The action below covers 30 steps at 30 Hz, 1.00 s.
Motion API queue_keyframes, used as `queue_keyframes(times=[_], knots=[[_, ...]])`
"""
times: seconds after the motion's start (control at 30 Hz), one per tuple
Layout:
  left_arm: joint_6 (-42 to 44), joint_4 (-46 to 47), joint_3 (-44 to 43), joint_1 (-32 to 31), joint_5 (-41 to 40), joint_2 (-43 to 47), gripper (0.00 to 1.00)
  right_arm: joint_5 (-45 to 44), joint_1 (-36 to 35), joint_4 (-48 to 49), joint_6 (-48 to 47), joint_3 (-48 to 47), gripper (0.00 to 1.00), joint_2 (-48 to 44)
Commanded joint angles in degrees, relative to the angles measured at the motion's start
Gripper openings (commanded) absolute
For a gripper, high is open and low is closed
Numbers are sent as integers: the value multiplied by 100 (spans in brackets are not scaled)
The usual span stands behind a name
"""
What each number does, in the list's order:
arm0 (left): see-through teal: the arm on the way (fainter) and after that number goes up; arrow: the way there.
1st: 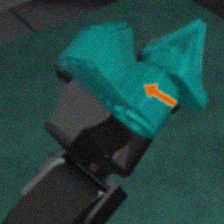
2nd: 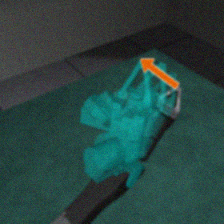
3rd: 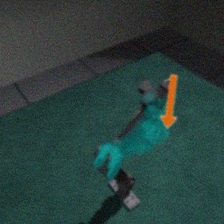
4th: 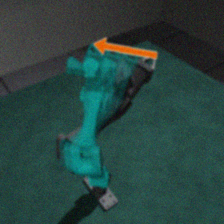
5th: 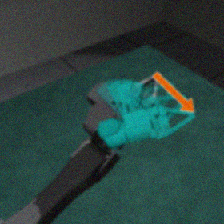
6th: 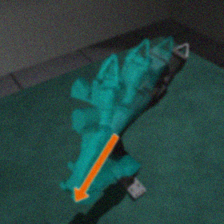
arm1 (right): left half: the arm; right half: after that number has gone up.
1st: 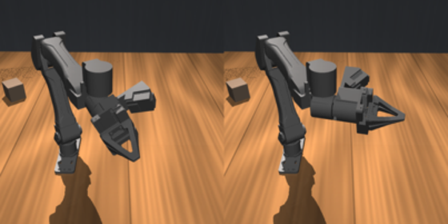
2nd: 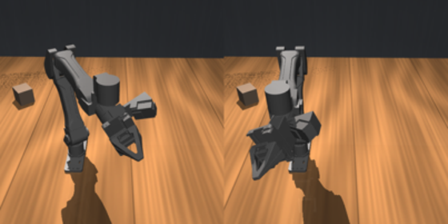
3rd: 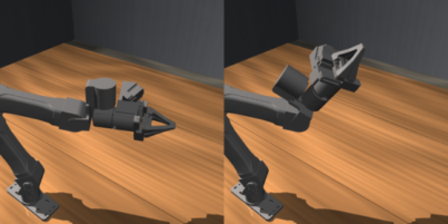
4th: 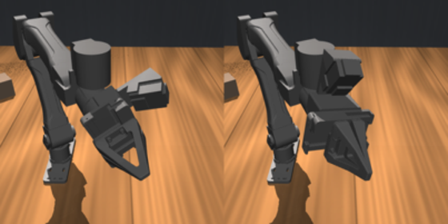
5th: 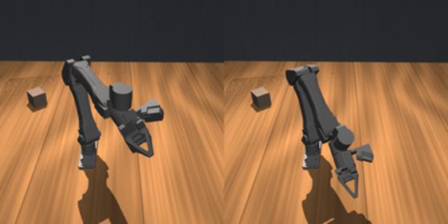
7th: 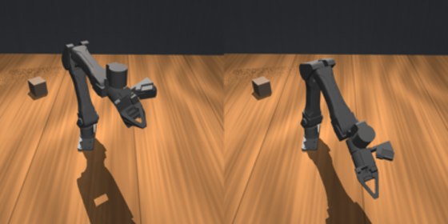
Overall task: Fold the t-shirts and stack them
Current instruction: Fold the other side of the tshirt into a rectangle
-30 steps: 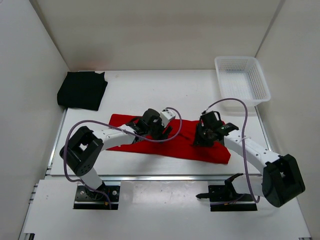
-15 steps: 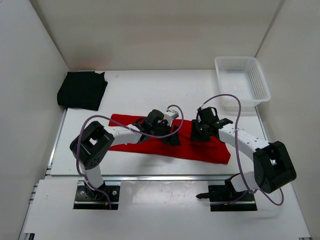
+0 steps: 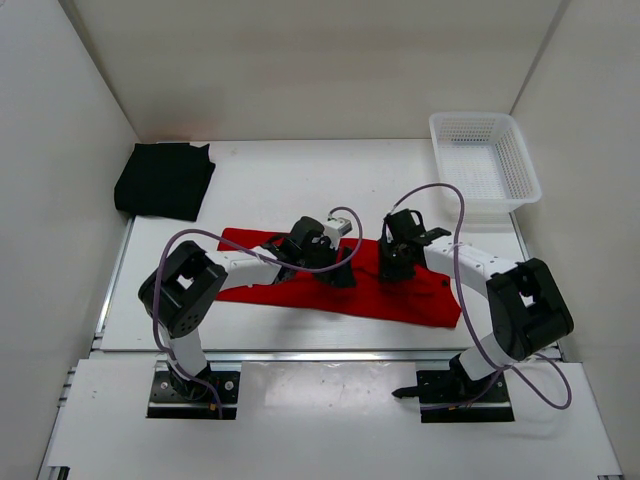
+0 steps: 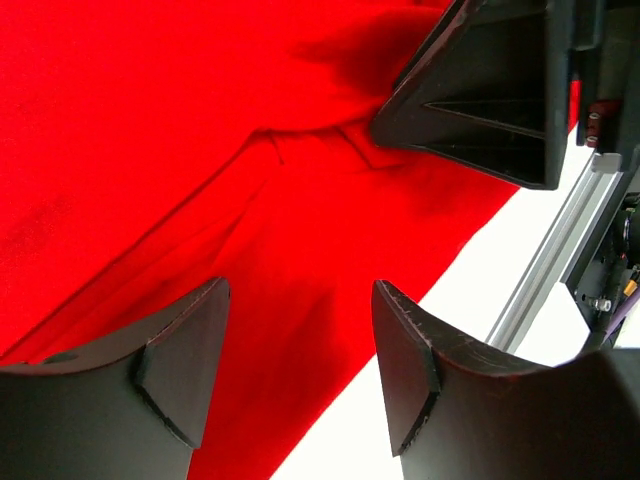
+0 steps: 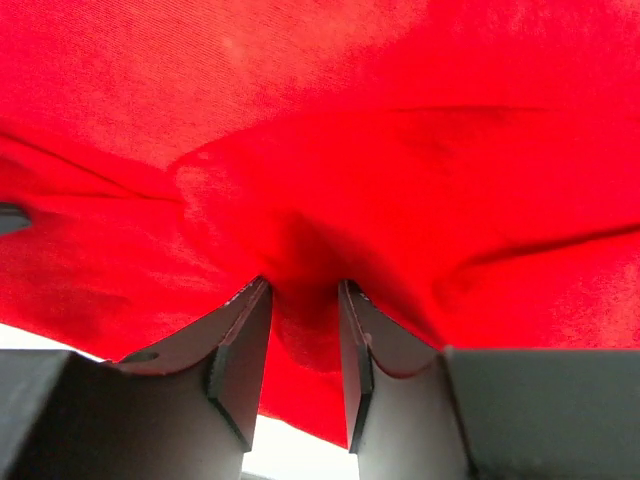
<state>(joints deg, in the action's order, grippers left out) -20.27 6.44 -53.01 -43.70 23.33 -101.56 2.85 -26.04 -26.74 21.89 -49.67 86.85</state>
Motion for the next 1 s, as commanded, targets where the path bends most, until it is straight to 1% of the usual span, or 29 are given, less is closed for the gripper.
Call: queue_keyframes(times=[0.0, 0.07, 0.23, 0.3, 0.33, 0.37, 0.4, 0.43, 0.47, 0.5, 0.53, 0.57, 0.6, 0.63, 0.73, 0.87, 0.97], knots=[[85, -28, -148, 46, -13, 189, 69, 31, 64, 2, -167, -122, 30, -19], [102, -37, -130, 47, 22, 181, 69, 127, 3, 11, -203, -87, 31, -115], [111, -46, -139, 63, -39, 206, 70, -13, -59, -33, -247, -52, 30, -116], [138, -90, -104, 46, -31, 198, 69, 153, -41, -15, -194, -17, 28, -28], [146, -64, -139, 37, -57, 189, 70, 215, 28, 115, -194, 27, 23, 25], [172, -64, -113, 63, -66, 206, 70, 346, 73, 169, -185, 28, 19, 77], [208, -64, -139, 81, -83, 215, 70, 435, 108, 213, -168, 28, 11, 60], [199, -90, -130, 90, -83, 207, 70, 557, 143, 213, -176, 36, 5, 78], [208, -99, -148, 81, -101, 233, 70, 628, 256, 335, -176, 62, 1, 34], [217, -107, -130, 55, -118, 233, 70, 933, 397, 371, -176, 124, 0, -27], [208, -125, -122, 81, -118, 242, 70, 1337, 485, 606, -220, 237, 0, -80], [269, -125, -87, 116, -66, 224, 69, 1811, 686, 791, -255, 386, 0, -202], [226, -143, -130, 99, -92, 224, 69, 2059, 914, 1020, -290, 510, 1, -264], [252, -143, -113, 73, -66, 215, 70, 2583, 1012, 1100, -351, 554, 0, -335], [225, -116, -113, 72, -83, 224, 70, 3500, 1356, 1250, -606, 651, 0, -326], [252, -125, -148, 72, -48, 233, 70, 4099, 1365, 1040, -967, 643, 0, -142], [287, -143, -156, 81, -101, 242, 70, 4513, 1417, 1363, -836, 818, 0, -168]])
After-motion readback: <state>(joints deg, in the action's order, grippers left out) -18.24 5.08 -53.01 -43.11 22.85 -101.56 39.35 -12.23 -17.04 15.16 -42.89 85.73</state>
